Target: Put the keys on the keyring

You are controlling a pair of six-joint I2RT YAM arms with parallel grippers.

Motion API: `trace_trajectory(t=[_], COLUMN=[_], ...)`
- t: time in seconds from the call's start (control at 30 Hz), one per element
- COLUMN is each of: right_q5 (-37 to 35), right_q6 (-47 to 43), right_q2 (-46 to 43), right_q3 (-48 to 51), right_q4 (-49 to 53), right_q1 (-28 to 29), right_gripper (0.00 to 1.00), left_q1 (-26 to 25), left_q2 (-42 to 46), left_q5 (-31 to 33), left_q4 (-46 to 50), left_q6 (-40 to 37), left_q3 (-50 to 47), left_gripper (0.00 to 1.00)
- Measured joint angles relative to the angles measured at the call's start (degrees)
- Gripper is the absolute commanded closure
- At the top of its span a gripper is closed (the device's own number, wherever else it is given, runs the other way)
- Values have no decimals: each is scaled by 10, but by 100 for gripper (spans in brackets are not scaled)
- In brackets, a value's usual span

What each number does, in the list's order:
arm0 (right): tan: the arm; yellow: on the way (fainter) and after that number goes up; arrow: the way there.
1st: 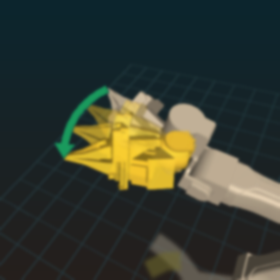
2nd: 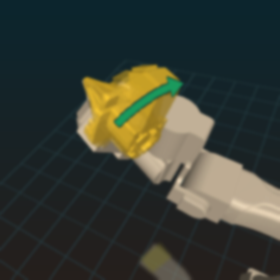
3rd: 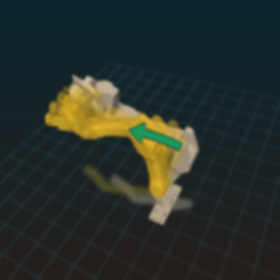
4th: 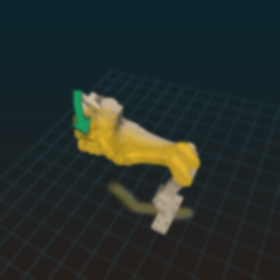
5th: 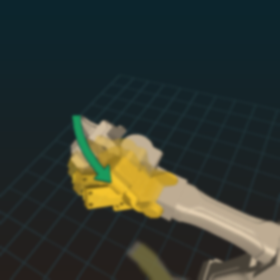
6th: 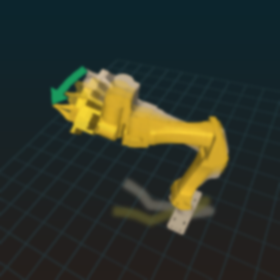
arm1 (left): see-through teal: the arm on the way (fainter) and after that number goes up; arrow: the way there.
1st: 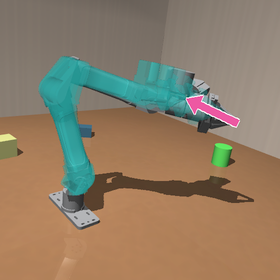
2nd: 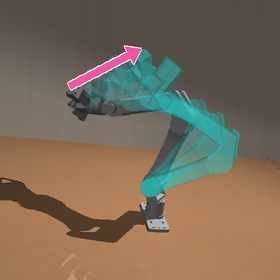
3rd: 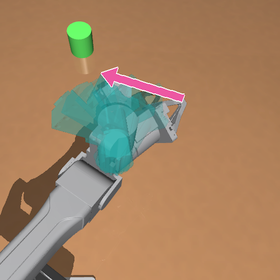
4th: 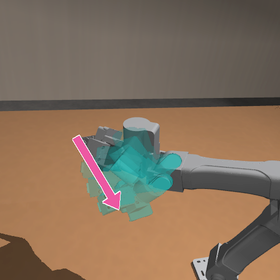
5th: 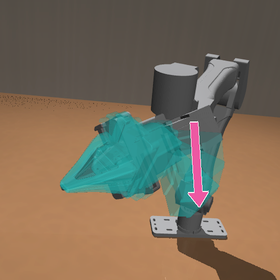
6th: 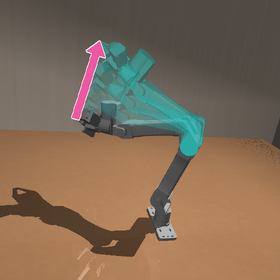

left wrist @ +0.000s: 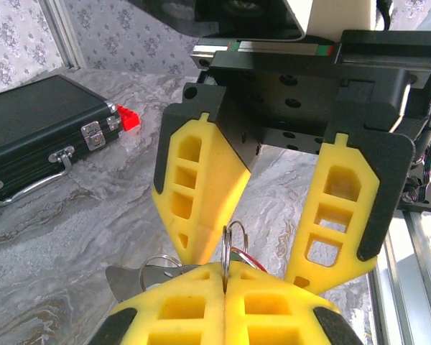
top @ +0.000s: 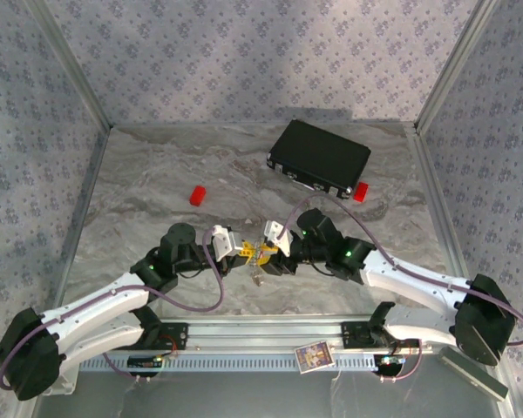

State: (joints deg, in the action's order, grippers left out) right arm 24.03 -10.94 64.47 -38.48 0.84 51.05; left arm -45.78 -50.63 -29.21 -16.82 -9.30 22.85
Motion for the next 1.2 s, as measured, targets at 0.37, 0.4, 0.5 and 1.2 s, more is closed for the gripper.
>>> trace_trajectory(t=[0.37,0.4,0.5,1.2], right_q5=[12,14,21,52], right_q6=[-11,-11,-11,-15], right_q2=[1,1,3,52], right_q3=[0,0,0,-12], right_q4=[7,7,7,10], right_q1=[-2,-2,-3,-11], right_gripper=[83,84,87,69], left_q1=[0,0,0,0], left_q2=[4,4,4,4], left_q5=[3,3,6,11], left_q4=[0,0,0,0], left_q6=[0,0,0,0], left_q3=[-7,-7,-7,-8], left_gripper=[100,100,100,100])
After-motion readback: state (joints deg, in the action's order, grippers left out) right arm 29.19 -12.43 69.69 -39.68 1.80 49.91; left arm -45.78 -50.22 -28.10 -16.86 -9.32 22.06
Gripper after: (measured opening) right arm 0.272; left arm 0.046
